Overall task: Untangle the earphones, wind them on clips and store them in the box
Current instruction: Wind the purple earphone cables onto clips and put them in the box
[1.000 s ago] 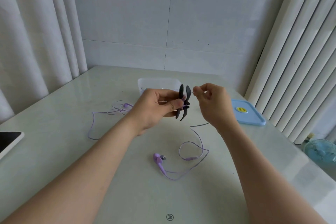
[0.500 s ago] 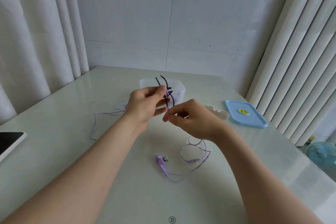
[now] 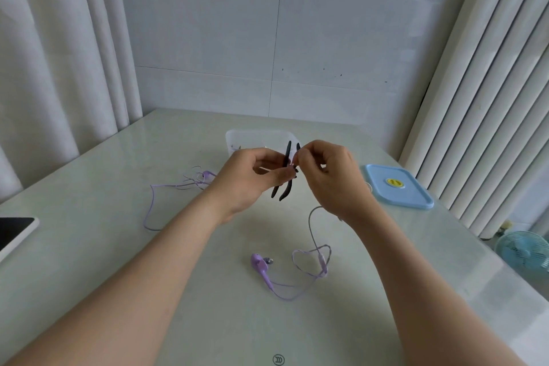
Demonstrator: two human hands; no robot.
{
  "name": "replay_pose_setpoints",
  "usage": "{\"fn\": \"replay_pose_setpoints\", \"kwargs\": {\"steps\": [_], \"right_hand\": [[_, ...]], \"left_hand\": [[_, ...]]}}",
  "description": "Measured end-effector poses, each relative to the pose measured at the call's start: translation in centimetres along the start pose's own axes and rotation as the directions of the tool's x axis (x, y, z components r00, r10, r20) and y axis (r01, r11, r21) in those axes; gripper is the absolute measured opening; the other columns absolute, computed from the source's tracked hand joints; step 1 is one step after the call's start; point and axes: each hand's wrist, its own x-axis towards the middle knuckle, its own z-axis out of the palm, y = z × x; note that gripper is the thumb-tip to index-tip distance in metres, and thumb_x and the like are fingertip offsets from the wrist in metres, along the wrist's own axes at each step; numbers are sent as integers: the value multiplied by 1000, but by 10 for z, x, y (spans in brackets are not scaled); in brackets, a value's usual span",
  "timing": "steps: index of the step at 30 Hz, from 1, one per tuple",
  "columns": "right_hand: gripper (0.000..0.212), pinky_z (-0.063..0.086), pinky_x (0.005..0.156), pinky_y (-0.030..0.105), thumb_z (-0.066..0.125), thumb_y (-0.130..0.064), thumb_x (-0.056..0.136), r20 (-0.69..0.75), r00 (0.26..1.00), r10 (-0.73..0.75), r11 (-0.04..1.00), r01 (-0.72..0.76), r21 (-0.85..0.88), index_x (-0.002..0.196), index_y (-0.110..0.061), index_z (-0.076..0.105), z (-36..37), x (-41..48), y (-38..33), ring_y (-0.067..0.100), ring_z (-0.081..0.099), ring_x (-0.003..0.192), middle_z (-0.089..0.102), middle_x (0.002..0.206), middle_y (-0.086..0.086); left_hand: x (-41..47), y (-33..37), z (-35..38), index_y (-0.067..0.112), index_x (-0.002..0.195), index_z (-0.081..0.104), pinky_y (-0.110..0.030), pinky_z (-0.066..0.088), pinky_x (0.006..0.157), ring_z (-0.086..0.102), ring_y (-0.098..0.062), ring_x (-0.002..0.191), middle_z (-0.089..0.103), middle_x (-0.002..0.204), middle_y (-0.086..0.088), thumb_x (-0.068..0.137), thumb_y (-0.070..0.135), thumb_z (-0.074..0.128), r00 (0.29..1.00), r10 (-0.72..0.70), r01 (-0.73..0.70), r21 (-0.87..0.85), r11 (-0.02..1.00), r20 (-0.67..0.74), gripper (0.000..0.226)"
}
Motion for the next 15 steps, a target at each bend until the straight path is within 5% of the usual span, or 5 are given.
{"fn": "replay_pose_setpoints", "kwargs": {"steps": [4,8,15], "right_hand": [[24,35,51,28,67,-27,92,-127,989,-71,980,45,-191,68,-28,62,0,0,8,16,39,48,43,47,-5],[11,38,53,29,79,-39,88,-225,955,-191,930,103,-352,84,-29,75,-6,1,13,9,45,57,47,62,-12],[17,47,63,35,61,-27,102,-179,982,65,931,-125,-344,101,-28,78,-3,5,24,24,59,83,63,91,-2]], "left_hand": [[-1,-3,0,20,111,79,-17,54,86,74,-6,98,80,100,9,96,18,76,996,81,-87,176,981,40,16],[0,-8,1,23,115,80,-13,53,84,72,-7,97,79,100,13,99,17,70,993,96,-111,282,953,64,19],[-1,-4,5,5,122,74,-29,58,98,76,-15,101,80,107,-4,98,6,70,990,103,-99,-49,994,93,24]]}}
